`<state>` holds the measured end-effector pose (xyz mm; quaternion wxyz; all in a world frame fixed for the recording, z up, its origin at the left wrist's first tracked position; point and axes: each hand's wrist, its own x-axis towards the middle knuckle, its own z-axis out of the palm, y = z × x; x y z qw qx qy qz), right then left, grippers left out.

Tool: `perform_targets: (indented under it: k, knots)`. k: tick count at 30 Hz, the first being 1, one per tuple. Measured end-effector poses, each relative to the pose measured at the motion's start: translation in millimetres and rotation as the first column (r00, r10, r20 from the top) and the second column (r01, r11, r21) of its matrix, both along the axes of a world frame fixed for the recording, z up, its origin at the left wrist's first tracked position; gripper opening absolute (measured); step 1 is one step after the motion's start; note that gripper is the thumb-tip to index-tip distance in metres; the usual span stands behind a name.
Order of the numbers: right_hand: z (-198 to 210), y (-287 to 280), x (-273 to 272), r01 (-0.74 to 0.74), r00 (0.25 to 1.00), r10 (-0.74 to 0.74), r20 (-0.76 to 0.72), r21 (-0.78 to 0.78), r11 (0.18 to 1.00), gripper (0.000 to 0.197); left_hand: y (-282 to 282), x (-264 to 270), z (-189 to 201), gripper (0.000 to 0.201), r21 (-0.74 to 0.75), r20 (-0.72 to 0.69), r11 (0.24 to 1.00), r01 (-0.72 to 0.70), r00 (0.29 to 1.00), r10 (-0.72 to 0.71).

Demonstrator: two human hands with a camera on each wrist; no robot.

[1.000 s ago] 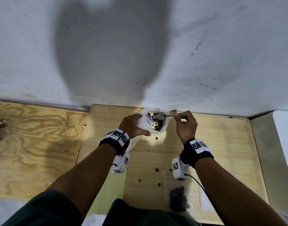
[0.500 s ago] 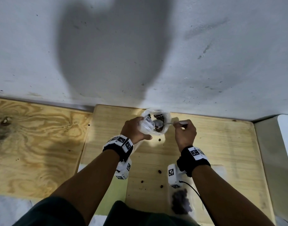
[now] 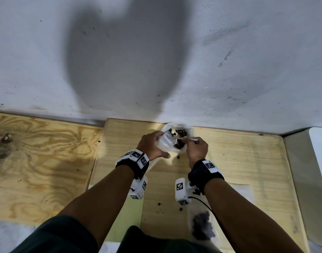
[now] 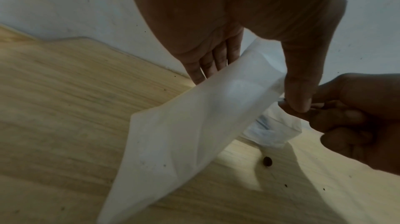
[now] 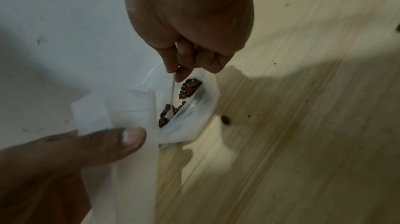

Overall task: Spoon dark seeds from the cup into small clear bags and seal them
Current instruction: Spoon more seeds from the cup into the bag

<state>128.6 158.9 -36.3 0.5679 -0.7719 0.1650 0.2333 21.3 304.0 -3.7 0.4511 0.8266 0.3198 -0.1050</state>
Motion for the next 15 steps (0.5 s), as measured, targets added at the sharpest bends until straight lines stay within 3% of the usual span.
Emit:
perform_targets:
  k: [10, 15]
  knots:
    - [20.2, -48.5, 24.6, 0.079, 0.996, -0.075, -0.057, 0.060, 0.995, 0.004, -0.1, 3.6, 5.8, 0.100, 0.033, -0.015, 0.999, 0.023, 1.000, -0.022]
    - [41.2, -60.3, 38.2, 0.052, 0.999, -0.051, -0.011, 0.158, 0.986, 0.020, -0.3, 2.6, 5.0, 0.101, 0.028, -0.007, 0.999, 0.030, 1.000, -0.030]
